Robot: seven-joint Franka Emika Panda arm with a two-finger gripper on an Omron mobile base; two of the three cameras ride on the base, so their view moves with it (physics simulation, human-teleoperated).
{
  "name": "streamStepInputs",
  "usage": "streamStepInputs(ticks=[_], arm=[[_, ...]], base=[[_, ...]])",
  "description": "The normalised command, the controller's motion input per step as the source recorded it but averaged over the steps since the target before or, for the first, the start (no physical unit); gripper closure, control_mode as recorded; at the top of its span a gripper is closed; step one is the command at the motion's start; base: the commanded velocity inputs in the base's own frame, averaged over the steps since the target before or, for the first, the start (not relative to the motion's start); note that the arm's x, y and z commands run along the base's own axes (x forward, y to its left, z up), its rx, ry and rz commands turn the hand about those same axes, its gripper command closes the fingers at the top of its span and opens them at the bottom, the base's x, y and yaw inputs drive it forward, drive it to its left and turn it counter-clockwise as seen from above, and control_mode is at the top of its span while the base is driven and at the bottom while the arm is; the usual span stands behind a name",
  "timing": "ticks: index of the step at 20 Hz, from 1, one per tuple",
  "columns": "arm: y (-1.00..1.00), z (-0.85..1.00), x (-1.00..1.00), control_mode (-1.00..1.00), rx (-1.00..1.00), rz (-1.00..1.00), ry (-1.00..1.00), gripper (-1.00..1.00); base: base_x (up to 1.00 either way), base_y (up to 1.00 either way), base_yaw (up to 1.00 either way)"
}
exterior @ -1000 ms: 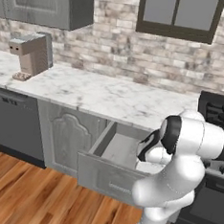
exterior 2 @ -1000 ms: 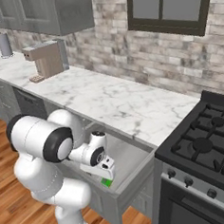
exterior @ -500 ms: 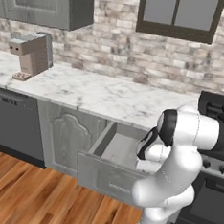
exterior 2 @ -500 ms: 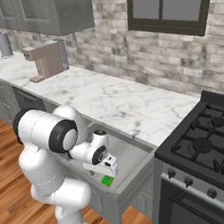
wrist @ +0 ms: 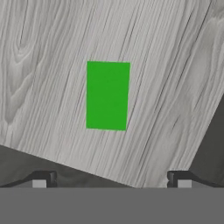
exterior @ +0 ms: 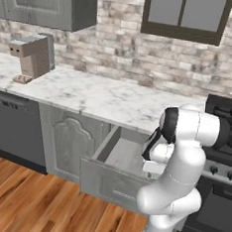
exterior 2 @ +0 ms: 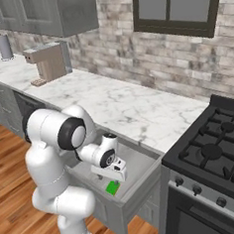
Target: Restock the sink supplies by placing the sponge and soap dispenser on the counter and next to the sink. Make sure the soap dispenser is upright.
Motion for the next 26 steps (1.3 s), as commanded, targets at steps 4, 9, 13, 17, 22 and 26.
streamStepInputs(ticks=[4,9,13,17,22,26], arm=[[0.00,-0.26,0.00,-1.00,0.00,0.00,0.00,-1.00],[0.00,-0.15,-0.02,-1.00,0.00,-0.05,0.00,-1.00],[0.00,-0.10,0.16,-1.00,0.00,-0.09,0.00,-1.00],[0.05,-0.16,0.20,-1.00,0.00,-0.06,0.00,-1.00],[0.00,-0.22,0.12,-1.00,0.00,-0.04,0.00,-1.00],[0.00,-0.25,0.21,-1.00,0.00,-0.01,0.00,-1.00]], base=[[0.00,0.00,0.00],[0.00,0.00,0.00],[0.00,0.00,0.00],[0.00,0.00,0.00],[0.00,0.00,0.00],[0.00,0.00,0.00]])
